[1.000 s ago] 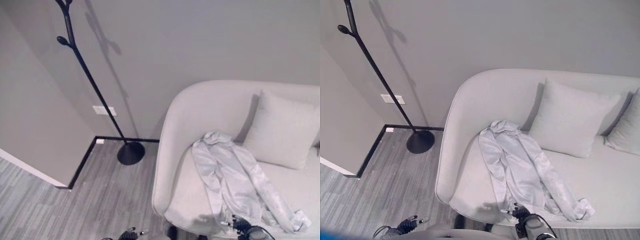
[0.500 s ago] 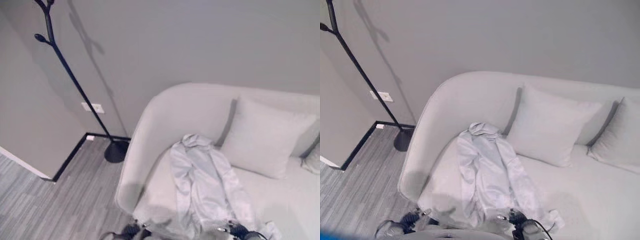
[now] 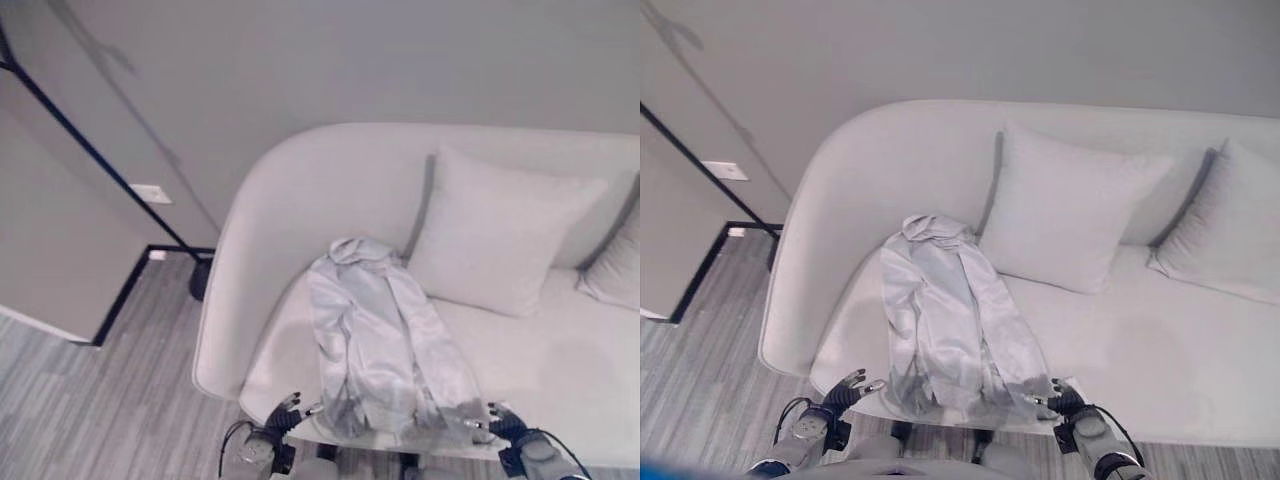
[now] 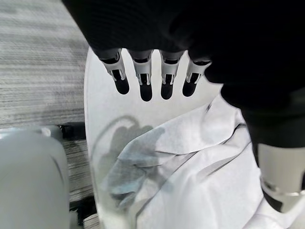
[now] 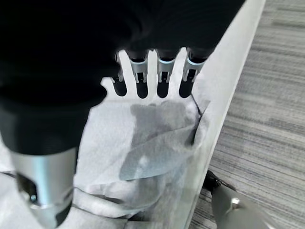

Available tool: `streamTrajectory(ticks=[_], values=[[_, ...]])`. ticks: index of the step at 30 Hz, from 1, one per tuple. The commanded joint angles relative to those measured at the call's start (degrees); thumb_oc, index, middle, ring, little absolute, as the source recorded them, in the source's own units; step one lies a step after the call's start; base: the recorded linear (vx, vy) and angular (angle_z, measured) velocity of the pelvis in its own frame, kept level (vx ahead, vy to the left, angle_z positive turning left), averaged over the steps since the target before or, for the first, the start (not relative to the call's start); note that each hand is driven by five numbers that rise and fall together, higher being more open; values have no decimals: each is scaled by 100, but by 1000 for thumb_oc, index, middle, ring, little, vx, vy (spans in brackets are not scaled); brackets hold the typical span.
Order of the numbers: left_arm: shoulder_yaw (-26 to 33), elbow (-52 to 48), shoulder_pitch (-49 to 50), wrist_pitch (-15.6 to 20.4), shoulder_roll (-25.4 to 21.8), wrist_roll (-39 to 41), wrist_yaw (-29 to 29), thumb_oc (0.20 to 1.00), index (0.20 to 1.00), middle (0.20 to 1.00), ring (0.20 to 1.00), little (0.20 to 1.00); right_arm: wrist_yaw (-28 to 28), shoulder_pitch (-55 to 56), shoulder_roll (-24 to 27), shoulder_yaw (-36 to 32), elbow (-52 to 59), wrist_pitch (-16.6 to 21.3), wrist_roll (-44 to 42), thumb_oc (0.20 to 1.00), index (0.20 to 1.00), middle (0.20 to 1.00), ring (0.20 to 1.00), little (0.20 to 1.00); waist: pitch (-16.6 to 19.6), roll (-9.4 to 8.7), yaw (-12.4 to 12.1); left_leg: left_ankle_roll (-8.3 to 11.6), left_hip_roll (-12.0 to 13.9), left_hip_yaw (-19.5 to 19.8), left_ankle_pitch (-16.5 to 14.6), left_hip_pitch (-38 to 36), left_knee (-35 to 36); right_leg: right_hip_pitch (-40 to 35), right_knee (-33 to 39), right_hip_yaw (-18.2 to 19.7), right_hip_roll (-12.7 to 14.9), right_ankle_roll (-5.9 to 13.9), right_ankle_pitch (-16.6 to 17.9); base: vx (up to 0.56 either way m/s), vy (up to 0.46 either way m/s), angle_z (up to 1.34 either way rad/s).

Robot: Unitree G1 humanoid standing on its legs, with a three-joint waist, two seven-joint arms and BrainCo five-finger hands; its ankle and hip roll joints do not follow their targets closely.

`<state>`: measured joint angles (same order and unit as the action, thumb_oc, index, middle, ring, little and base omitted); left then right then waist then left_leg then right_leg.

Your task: Hang the clothes on the sofa on the clothes rack.

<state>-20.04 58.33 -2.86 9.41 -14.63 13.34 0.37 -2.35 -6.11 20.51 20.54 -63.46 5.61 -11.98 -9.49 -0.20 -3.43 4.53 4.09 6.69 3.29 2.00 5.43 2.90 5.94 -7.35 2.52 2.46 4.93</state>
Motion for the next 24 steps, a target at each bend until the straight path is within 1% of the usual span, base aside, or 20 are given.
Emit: streamTrajectory(ticks=[1, 3, 5, 7, 8, 11, 13, 14, 17, 18, 20, 23, 24], values=[[42, -290, -288, 247, -381, 22, 262, 1000, 1000, 1000, 1000, 1000, -211, -294, 68, -11, 694, 223, 194, 1000, 1000, 1000, 1000, 1000, -34, -107, -137, -131, -43, 124, -261, -3, -43, 143, -94, 172, 652, 658, 108, -45, 78, -14], [69, -470, -295, 264, -435, 44, 307, 1000, 1000, 1000, 1000, 1000, -241, -331, 110, -33, 851, 236, 195, 1000, 1000, 1000, 1000, 1000, -72, -110, -148, -142, -53, 113, -260, 24, -43, 189, -94, 195, 673, 673, 130, -43, 50, -16], [196, -1098, -357, 323, -625, 89, 494, 1000, 1000, 1000, 1000, 1000, -385, -563, 251, -70, 1278, 284, 243, 1000, 1000, 1000, 1000, 1000, -235, -123, -190, -182, -101, 112, -235, 140, -43, 333, -94, 248, 726, 709, 212, -87, 58, -3], [248, -1304, -411, 339, -701, 85, 570, 1000, 1000, 1000, 1000, 1000, -461, -711, 313, -79, 1410, 294, 276, 1000, 1000, 1000, 1000, 1000, -293, -128, -206, -194, -126, 107, -232, 188, -43, 395, -94, 260, 746, 723, 239, -104, 55, -7], [269, -1482, -686, 374, -812, 85, 729, 1000, 1000, 1000, 1000, 1000, -612, -1123, 400, -6, 1508, 303, 363, 1000, 1000, 1000, 1000, 1000, -421, -126, -216, -208, -167, 109, -192, 322, -43, 550, -94, 310, 770, 744, 309, -173, 66, -11], [189, -1464, -1528, 400, -1007, 48, 1034, 1000, 1000, 1000, 1000, 1000, -829, -1951, 492, 219, 1516, 272, 462, 1000, 1000, 1000, 1000, 1000, -625, -127, -220, -201, -212, 113, -86, 595, -43, 816, -98, 350, 788, 762, 413, -161, 42, -6], [92, -1464, -1994, 385, -1136, -77, 1187, 1000, 1000, 1000, 1000, 1000, -914, -2333, 541, 303, 1519, 265, 410, 1000, 1000, 1000, 1000, 1000, -700, -131, -212, -186, -228, 121, -32, 734, -43, 938, -94, 356, 785, 768, 462, -132, 19, -1], [-98, -1404, -2764, 281, -1350, -311, 1404, 1000, 1000, 1000, 1000, 1000, -1072, -3010, 573, 421, 1509, 284, 238, 1000, 1000, 1000, 1000, 1000, -856, -128, -213, -145, -251, 135, 68, 985, -43, 1169, -94, 356, 777, 791, 532, -150, 14, 1], [-266, -1270, -3457, 231, -1554, -382, 1548, 1000, 1000, 1000, 1000, 1000, -1223, -3588, 646, 580, 1384, 259, 203, 1000, 1000, 1000, 1000, 1000, -989, -92, -215, -107, -256, 140, 153, 1210, -43, 1368, -94, 369, 767, 814, 590, -133, 7, -1], [-481, -1036, -4071, 165, -1707, -455, 1630, 1000, 1000, 1000, 1000, 1000, -1320, -4049, 792, 676, 1251, 242, 170, 1000, 1000, 1000, 1000, 1000, -1076, -76, -194, -83, -256, 137, 215, 1361, -43, 1515, -94, 360, 771, 840, 626, -126, 16, -2], [-715, -826, -4610, 103, -1798, -562, 1722, 1000, 1000, 1000, 1000, 1000, -1393, -4431, 891, 753, 1119, 242, 82, 1000, 1000, 1000, 1000, 1000, -1172, -53, -176, -67, -271, 150, 268, 1497, -43, 1649, -94, 374, 767, 854, 661, -130, 19, -1], [-1178, -5, -5723, 30, -1846, -521, 1772, 1000, 1000, 1000, 1000, 1000, -1494, -5286, 1057, 1066, 705, 215, -100, 1000, 1000, 1000, 1000, 1000, -1343, -11, -104, -21, -294, 156, 396, 1814, -43, 1964, -94, 389, 773, 901, 763, -127, 18, 1], [-1223, 143, -5889, 0, -1833, -474, 1767, 1000, 1000, 1000, 1000, 1000, -1492, -5418, 1063, 1113, 597, 198, -145, 1000, 1000, 1000, 1000, 1000, -1369, -11, -87, -14, -301, 152, 414, 1874, -43, 2027, -94, 386, 768, 904, 788, -107, 7, 1]])
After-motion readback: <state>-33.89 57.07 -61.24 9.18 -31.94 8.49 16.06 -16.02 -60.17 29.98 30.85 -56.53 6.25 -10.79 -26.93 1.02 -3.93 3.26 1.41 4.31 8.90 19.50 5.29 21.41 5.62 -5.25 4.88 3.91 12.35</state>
